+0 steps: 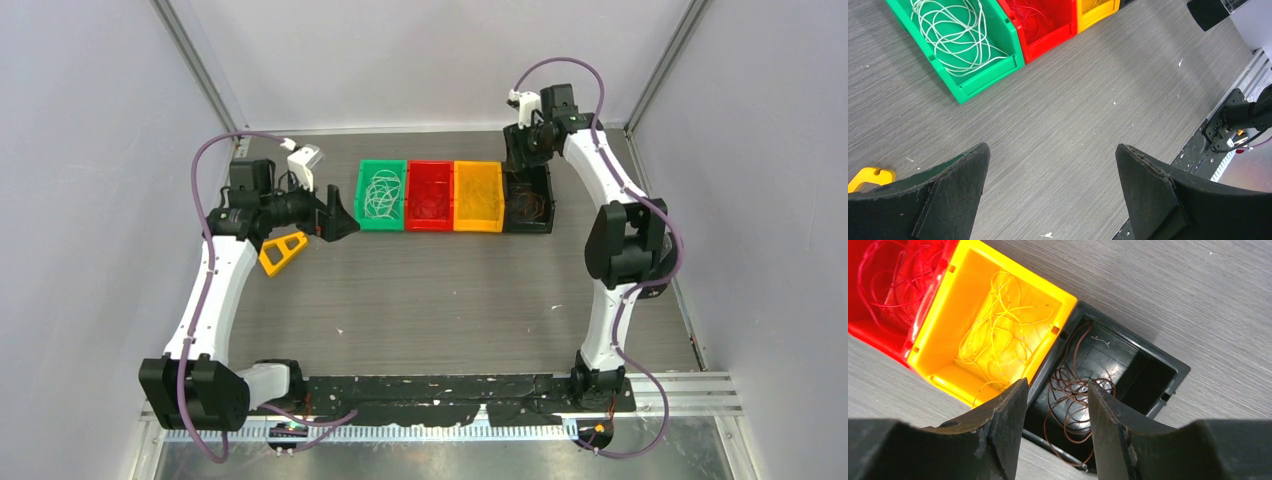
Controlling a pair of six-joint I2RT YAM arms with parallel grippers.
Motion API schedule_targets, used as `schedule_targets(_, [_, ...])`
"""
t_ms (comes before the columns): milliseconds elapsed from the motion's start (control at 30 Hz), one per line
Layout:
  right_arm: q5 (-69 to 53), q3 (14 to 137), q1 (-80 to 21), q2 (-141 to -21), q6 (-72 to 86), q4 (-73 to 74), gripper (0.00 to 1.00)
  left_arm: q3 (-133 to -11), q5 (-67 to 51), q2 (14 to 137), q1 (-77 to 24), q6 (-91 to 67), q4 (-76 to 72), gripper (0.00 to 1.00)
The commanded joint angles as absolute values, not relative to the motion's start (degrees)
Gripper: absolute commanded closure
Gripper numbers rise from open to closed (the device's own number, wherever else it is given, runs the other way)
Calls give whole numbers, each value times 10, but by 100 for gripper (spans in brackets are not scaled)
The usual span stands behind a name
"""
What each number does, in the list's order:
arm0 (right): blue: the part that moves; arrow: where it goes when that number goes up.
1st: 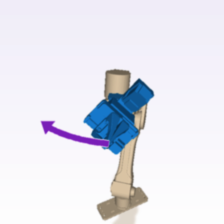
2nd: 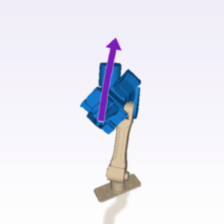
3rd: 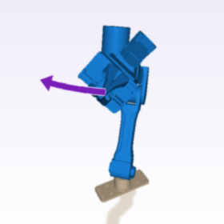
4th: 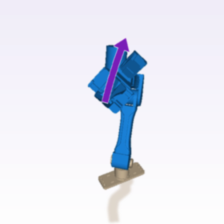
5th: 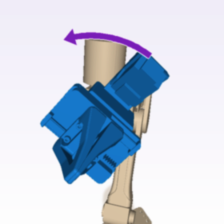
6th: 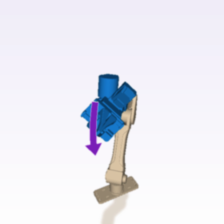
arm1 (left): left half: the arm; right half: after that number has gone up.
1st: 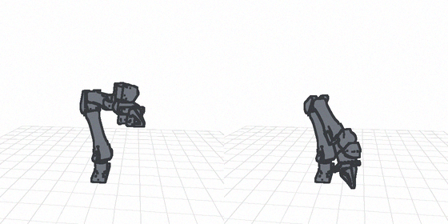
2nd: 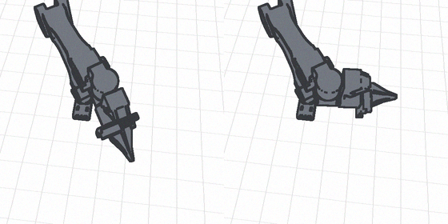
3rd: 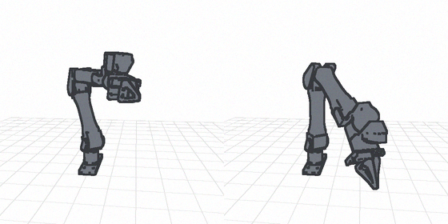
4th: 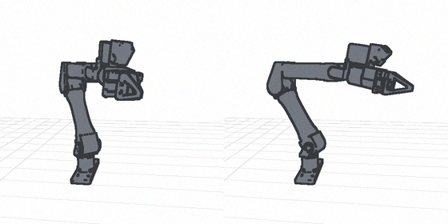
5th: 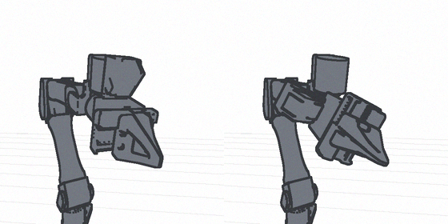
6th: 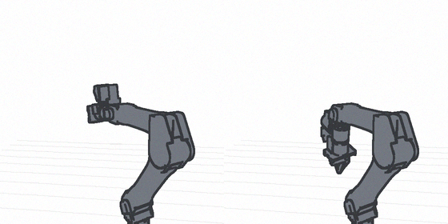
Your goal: Untangle the cables
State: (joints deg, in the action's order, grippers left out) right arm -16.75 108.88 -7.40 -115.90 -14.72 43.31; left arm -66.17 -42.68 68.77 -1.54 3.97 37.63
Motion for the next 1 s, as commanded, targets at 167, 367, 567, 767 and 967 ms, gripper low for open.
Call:
schedule_targets(167, [-133, 1114, -78, -1225, -147, 430, 67, -681, -436, 687, -17, 50, 388, 0])
schedule_targets(367, [-98, 1020, -76, -1192, -171, 383, 94, -672, -438, 686, -18, 48, 384, 0])
schedule_targets(567, [-89, 989, -77, -1211, -167, 386, 95, -673, -437, 688, -18, 55, 392, 1])
schedule_targets(767, [-140, 993, -77, -1165, -169, 384, 83, -683, -422, 684, -18, 65, 397, 0])
schedule_targets(967, [-161, 1016, -77, -1104, -174, 393, 50, -746, -390, 710, -14, 78, 430, 0])
